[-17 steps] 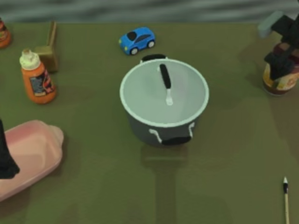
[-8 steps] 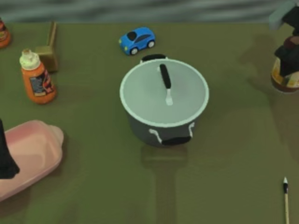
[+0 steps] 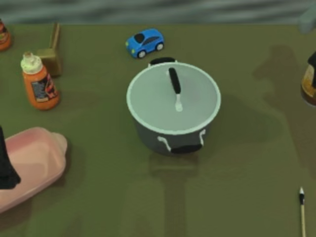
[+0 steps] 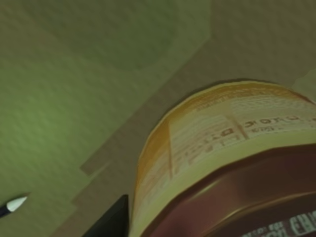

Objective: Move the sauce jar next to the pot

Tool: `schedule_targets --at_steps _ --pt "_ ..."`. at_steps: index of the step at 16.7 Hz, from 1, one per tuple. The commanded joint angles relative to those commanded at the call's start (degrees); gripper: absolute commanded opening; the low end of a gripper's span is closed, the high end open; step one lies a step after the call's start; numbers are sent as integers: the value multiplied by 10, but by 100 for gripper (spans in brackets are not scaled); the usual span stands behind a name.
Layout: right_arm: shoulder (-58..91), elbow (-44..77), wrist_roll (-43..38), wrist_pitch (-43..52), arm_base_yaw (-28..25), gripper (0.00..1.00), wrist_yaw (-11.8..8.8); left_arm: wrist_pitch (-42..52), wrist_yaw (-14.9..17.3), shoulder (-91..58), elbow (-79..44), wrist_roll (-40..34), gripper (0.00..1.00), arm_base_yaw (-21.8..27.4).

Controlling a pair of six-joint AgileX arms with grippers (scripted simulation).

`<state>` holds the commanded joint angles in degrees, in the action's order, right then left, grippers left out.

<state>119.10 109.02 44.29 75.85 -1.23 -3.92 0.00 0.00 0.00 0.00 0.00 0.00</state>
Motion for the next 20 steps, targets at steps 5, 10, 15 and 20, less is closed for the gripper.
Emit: schedule_targets --at_steps 5,10,15,20 --pt "3 1 -9 -1 1 0 0 0 0 0 0 0 100 0" --pt "11 -16 -128 -22 -31 0 10 0 0 0 0 0 100 0" --pt "13 -37 -354 -68 -84 0 30 0 0 0 0 0 100 0" --pt "18 -65 -554 -106 -133 0 48 0 0 0 0 0 100 0"
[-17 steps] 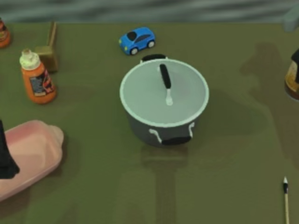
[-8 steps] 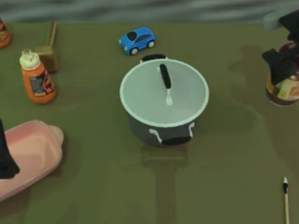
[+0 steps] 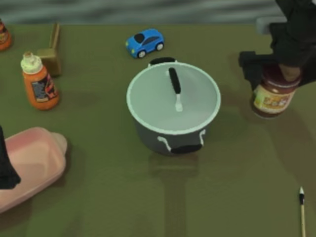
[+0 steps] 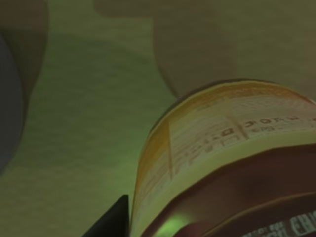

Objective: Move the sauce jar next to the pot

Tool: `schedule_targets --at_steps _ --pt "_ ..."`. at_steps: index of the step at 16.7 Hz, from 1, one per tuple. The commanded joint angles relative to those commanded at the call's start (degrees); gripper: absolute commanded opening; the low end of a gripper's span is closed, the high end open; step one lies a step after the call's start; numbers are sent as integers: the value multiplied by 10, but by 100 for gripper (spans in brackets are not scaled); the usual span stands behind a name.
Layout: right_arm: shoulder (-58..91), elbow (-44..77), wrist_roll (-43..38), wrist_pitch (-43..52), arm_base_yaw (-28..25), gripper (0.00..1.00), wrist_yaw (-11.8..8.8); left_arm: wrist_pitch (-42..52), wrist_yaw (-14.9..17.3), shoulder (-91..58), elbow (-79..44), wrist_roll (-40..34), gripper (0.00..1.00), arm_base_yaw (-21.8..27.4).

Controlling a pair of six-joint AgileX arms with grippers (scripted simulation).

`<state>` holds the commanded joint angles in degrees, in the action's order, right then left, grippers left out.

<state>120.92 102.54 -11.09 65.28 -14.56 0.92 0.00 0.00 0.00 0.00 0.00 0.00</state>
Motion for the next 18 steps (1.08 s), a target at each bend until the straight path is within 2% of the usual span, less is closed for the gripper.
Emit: schedule_targets --at_steps 4,9,18 --pt "5 -14 -58 -11 -18 0 6 0 0 0 0 0 100 0" --pt "3 -14 -58 -11 -15 0 5 0 0 0 0 0 100 0" --pt "34 -83 -58 -109 -19 0 6 0 0 0 0 0 100 0"
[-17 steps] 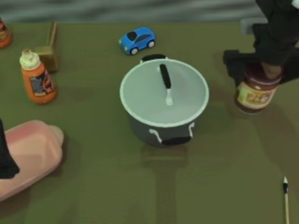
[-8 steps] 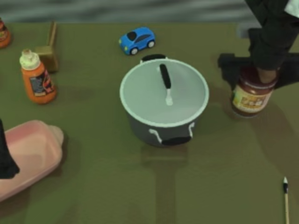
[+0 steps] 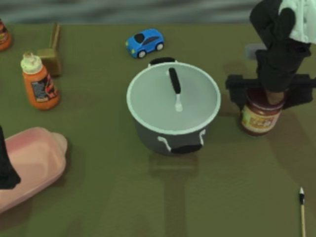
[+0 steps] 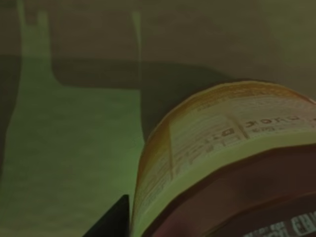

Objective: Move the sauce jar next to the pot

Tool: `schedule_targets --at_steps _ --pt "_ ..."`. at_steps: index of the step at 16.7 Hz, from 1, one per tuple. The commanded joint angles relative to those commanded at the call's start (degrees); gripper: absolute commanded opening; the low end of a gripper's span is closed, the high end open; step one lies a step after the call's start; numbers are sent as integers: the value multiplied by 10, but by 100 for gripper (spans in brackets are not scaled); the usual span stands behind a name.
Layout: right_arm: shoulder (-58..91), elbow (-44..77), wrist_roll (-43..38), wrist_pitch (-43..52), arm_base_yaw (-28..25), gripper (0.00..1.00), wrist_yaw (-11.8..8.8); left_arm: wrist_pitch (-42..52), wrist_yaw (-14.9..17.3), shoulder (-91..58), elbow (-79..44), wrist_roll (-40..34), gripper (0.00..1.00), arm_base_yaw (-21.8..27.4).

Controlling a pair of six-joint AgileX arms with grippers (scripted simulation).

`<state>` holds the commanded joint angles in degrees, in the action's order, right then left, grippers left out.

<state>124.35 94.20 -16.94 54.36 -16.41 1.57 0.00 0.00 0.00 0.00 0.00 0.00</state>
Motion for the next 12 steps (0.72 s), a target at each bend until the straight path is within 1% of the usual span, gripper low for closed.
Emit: schedule_targets --at_steps 2,12 --pt "0 0 0 0 0 0 0 0 0 0 0 0 100 0" --pt "0 0 0 0 0 75 0 0 0 0 0 0 100 0"
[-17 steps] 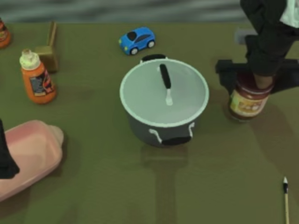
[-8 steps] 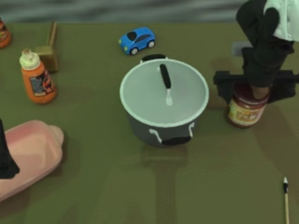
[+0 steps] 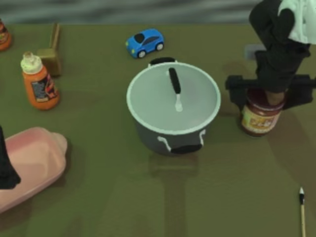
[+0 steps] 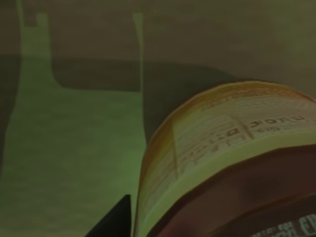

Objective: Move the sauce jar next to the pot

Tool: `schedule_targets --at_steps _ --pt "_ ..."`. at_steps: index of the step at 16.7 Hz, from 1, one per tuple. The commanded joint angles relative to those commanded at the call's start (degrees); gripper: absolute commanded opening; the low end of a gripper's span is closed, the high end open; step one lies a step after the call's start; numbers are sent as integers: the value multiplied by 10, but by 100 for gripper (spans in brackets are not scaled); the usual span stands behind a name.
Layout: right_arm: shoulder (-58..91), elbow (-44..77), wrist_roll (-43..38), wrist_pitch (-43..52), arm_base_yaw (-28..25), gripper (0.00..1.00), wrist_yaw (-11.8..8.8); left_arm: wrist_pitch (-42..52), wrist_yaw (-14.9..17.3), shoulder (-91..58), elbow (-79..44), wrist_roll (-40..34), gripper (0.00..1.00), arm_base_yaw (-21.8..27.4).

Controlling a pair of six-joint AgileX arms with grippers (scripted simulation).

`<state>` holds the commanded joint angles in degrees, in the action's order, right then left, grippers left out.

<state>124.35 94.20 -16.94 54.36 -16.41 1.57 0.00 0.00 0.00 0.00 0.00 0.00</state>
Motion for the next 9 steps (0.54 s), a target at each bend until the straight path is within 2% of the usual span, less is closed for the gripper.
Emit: schedule_targets --at_steps 3,9 --pt "0 0 0 0 0 98 0 0 0 0 0 0 100 0" --pt "0 0 0 0 0 100 0 0 0 0 0 0 100 0"
